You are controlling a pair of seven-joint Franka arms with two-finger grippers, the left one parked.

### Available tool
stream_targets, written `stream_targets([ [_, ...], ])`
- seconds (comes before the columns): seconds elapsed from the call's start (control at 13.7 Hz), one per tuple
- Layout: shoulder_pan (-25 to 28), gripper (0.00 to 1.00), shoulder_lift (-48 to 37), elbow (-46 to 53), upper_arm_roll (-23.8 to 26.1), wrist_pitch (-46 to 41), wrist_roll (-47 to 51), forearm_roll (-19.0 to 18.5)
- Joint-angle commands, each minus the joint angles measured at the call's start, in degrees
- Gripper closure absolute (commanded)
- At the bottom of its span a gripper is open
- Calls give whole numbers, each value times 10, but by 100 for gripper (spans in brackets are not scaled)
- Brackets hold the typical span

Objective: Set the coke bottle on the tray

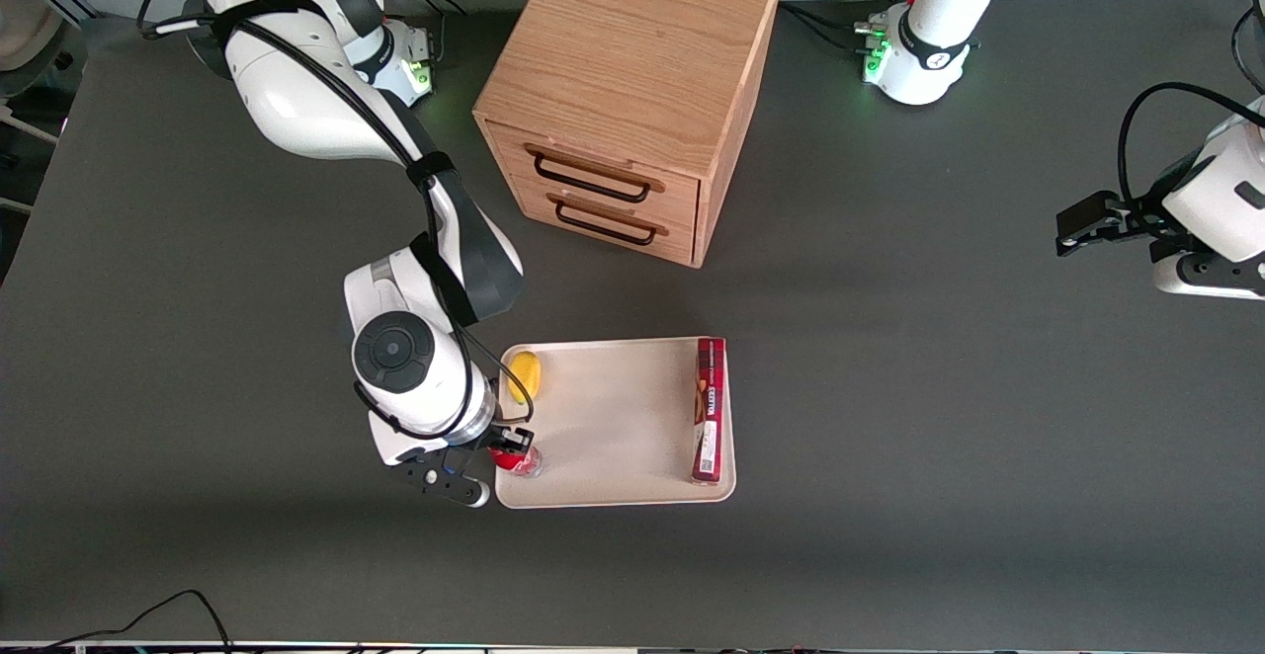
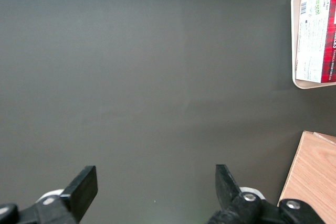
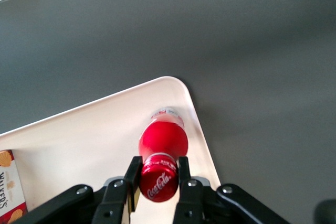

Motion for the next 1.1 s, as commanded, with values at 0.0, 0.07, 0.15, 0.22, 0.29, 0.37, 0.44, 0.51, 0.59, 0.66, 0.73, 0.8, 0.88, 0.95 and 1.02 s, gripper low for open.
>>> stream_targets([
  [0.0,7,93,11,26,-7,0,17,-9],
  [0.07,7,56,11,25,-7,-1,17,-9],
  [0.15,8,1,10,25,-7,-2,17,-10],
  [0.22,7,0,5,25,-7,-6,17,-9],
  [0.29,6,0,-4,24,-7,-11,16,-6],
  [0.37,1,0,-21,24,-5,-52,13,-5],
  [0.44,-4,0,-41,23,-2,-97,5,-4],
  [0.51,-15,0,-64,17,3,-140,-8,-2],
  [0.59,-21,0,-93,-2,8,-170,-19,6],
  [0.66,-41,0,-135,-39,13,-182,-40,22],
  [0.73,-58,0,-185,-96,17,-189,-68,40],
  [0.8,-71,0,-246,-165,18,-189,-96,44],
  [0.88,-86,0,-304,-229,18,-189,-127,44],
  [0.95,-103,0,-361,-286,19,-189,-157,45],
  [1.02,-119,0,-416,-340,19,-189,-185,45],
])
